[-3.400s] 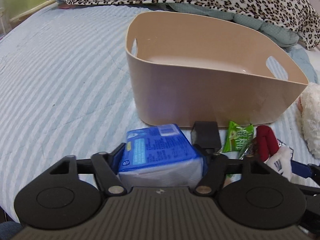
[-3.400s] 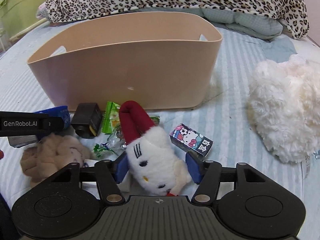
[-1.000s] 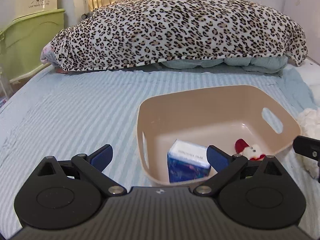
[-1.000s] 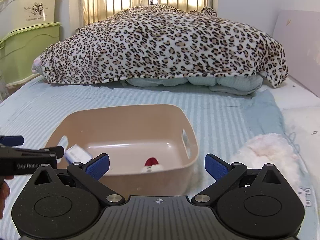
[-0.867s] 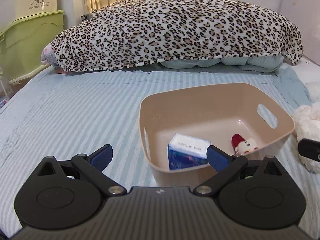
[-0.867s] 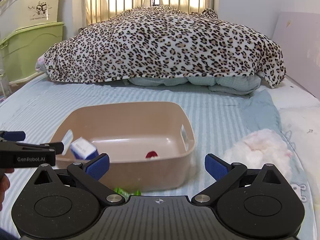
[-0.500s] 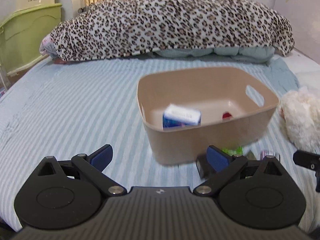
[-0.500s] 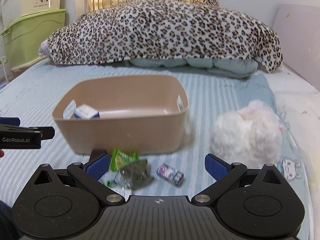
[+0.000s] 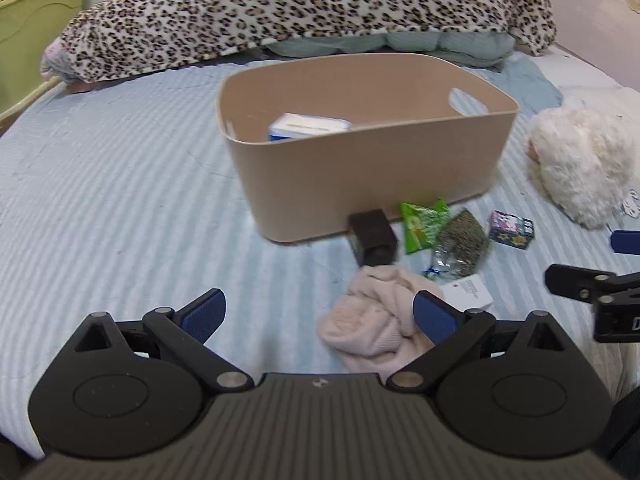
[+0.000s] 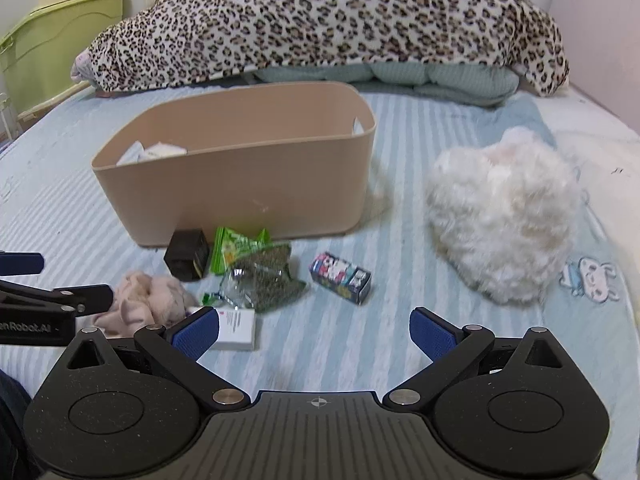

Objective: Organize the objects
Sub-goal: 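Lower the left tool onto the pink cloth and close on it, then lift the pink cloth with the left tool while the right tool grasps the white medicine box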

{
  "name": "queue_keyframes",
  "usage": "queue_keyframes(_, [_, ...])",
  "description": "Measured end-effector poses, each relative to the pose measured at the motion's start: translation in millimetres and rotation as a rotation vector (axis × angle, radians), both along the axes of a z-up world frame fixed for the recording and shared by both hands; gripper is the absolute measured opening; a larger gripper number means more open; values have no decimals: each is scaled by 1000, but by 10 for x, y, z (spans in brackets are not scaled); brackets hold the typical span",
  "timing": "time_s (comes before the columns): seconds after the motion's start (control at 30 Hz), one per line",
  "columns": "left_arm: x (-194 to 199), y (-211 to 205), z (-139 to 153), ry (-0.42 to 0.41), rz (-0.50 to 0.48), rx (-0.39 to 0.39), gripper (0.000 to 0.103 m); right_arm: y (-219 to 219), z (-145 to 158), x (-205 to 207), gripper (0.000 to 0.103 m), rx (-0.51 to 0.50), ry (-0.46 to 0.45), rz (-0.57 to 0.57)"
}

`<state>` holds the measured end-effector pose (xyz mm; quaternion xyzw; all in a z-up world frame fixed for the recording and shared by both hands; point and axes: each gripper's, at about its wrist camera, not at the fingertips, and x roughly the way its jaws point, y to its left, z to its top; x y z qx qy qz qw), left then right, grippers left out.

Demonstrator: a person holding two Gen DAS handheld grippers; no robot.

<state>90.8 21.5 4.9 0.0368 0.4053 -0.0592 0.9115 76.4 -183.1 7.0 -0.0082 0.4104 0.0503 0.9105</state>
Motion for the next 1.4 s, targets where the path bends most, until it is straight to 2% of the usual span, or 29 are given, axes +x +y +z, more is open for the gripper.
queue_keyframes(0.27, [71,-92,-304,4,-50,-30,100,38,-207,32,103,-23,28,14])
queue_keyframes(0.47, [186,-125,-436,87,-86,-81,97,157,-325,52,103,-65,47,44])
queue_keyframes(0.5, [187,-136,-448,94,-92,-87,91,173,-340,53,103,-72,49,48])
queue_keyframes(0.53, [181,-140,-455,100,-106,-104,79,188,-357,53,103,-80,50,51])
queue_keyframes(0.6, [170,-149,-446,120,-137,-141,64,212,-384,56,103,-94,55,55])
queue_keyframes(0.73, [136,-168,-402,124,-159,-152,43,230,-401,52,103,-95,58,57])
queue_keyframes(0.83, [103,-141,-352,112,-151,-163,31,242,-392,34,103,-96,46,55])
queue_keyframes(0.93, [53,-99,-264,72,-128,-150,26,270,-384,31,103,-93,45,62])
queue_keyframes(1.13, [70,151,-151,-15,-2,-108,25,426,-384,106,103,-61,47,93])
queue_keyframes(1.27, [154,274,-192,8,31,-101,25,578,-444,204,103,-72,42,116])
queue_keyframes(1.4, [145,257,-253,4,18,-71,26,656,-556,310,103,-77,82,107])
